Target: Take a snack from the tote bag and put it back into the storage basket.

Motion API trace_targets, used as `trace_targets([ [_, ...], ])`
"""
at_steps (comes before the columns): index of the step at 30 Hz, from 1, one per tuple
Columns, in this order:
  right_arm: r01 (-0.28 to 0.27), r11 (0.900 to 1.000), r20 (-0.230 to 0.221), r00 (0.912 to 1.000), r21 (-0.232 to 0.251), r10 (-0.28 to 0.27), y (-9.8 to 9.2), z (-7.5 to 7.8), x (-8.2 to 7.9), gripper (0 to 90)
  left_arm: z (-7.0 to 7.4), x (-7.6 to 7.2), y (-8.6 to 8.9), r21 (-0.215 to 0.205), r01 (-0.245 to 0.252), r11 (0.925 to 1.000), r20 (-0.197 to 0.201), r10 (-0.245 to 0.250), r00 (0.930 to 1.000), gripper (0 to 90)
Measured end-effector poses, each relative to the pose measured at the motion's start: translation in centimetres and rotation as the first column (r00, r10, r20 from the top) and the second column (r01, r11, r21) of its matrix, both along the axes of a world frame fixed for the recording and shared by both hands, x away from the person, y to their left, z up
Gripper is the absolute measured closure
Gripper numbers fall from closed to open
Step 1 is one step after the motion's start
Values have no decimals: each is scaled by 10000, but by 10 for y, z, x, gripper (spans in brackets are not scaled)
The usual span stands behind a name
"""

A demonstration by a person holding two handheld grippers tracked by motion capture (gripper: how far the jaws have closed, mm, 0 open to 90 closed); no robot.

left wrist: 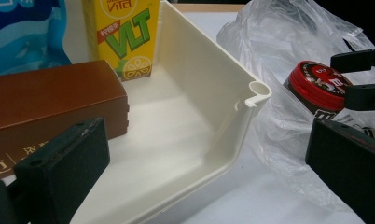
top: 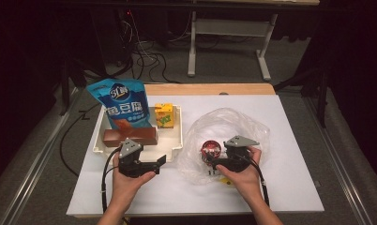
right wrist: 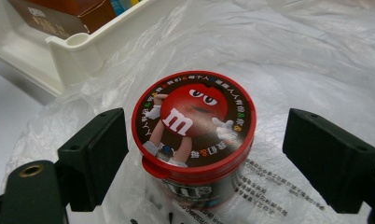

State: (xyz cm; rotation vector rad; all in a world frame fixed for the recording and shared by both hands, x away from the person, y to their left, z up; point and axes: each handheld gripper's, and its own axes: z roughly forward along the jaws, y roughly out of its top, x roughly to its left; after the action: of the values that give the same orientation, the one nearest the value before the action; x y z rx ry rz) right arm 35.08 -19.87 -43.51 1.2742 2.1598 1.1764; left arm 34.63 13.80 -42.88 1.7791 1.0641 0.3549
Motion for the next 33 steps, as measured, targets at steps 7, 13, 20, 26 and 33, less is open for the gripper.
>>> trace_targets([
  [7, 118, 9988, -44, 9999, -472, -120, 8, -5, 6, 131, 0, 0, -1, 95, 176, 9998, 53, -176, 9998, 3],
  [13, 26, 9973, -305, 9995, -738, -49, 16, -16, 13, 129, 0, -1, -2, 141, 208, 9997, 20, -208, 9998, 3],
  [20, 27, 9989, -540, 9985, -475, -52, 15, -28, 18, 162, 1, -2, -4, 197, 327, 9993, 60, -328, 9994, 5],
  [26, -152, 9980, -249, 9996, -615, 137, 16, -26, 14, 250, 1, -4, -6, 213, 457, 9987, 108, -460, 9989, 11],
  [33, -78, 9983, -68, 9999, -579, 74, 10, -16, 10, 258, 3, -7, -9, 181, 636, 9978, 230, -640, 9977, 25],
])
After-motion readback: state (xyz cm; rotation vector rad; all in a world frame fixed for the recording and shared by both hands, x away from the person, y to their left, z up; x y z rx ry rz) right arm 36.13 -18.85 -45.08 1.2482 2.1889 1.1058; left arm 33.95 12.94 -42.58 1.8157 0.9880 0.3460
